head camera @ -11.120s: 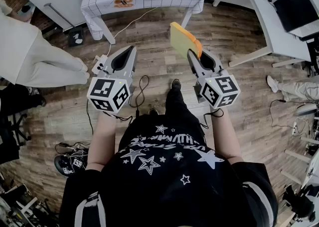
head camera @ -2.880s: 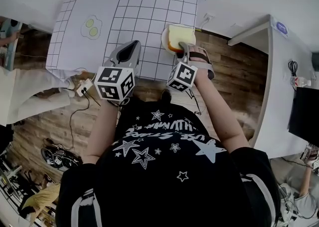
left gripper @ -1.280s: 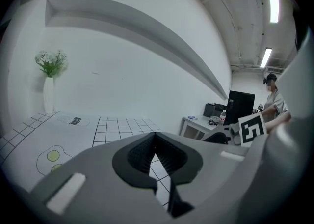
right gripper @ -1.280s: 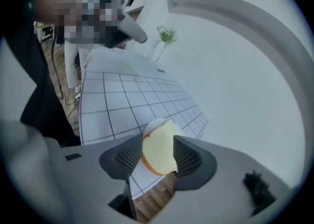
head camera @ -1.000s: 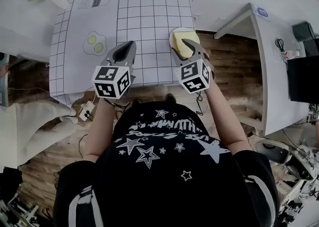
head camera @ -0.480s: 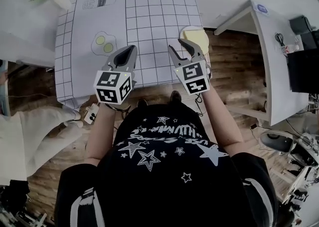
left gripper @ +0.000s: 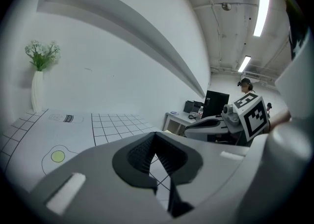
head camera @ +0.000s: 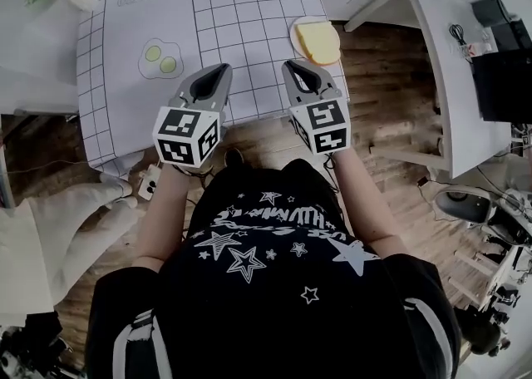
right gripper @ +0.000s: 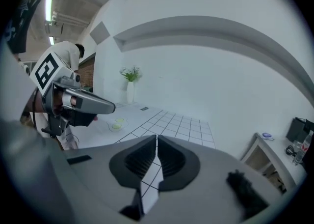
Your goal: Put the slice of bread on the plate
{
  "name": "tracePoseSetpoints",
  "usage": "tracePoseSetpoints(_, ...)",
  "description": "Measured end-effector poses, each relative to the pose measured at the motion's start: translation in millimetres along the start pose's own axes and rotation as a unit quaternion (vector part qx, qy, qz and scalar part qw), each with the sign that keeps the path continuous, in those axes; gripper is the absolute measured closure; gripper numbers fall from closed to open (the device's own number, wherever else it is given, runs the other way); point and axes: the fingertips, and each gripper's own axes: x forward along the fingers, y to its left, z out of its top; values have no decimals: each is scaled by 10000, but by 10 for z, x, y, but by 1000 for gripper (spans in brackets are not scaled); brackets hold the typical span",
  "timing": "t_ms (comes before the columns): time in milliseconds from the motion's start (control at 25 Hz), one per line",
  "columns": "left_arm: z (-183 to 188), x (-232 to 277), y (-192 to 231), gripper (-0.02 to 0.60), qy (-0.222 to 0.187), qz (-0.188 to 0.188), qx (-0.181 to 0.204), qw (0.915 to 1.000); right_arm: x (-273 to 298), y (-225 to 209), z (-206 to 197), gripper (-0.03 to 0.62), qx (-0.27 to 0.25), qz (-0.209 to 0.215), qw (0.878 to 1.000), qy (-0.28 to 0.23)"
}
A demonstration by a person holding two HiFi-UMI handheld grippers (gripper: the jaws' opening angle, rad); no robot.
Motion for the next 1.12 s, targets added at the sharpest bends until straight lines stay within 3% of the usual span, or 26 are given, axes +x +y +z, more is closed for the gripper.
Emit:
tracePoseSetpoints(280, 104, -172, -359, 572, -253, 295, 7, 9992, -439, -45, 123, 580, -134, 106, 9989, -429)
tracePoseSetpoints(480, -10, -372, -714, 572, -266, 465, -23, 9986, -791, -15, -63, 580, -88, 216, 9987, -450)
tracePoseSetpoints(800, -248, -646, -1274, 572, -252, 658, 12, 9975, -1445, 87, -256, 580, 38, 576, 9944, -889)
tracePoseSetpoints(1120, -359, -933, -1904, 572, -376, 672, 156, 9969, -2047, 201, -500, 580, -138, 539, 9942, -925)
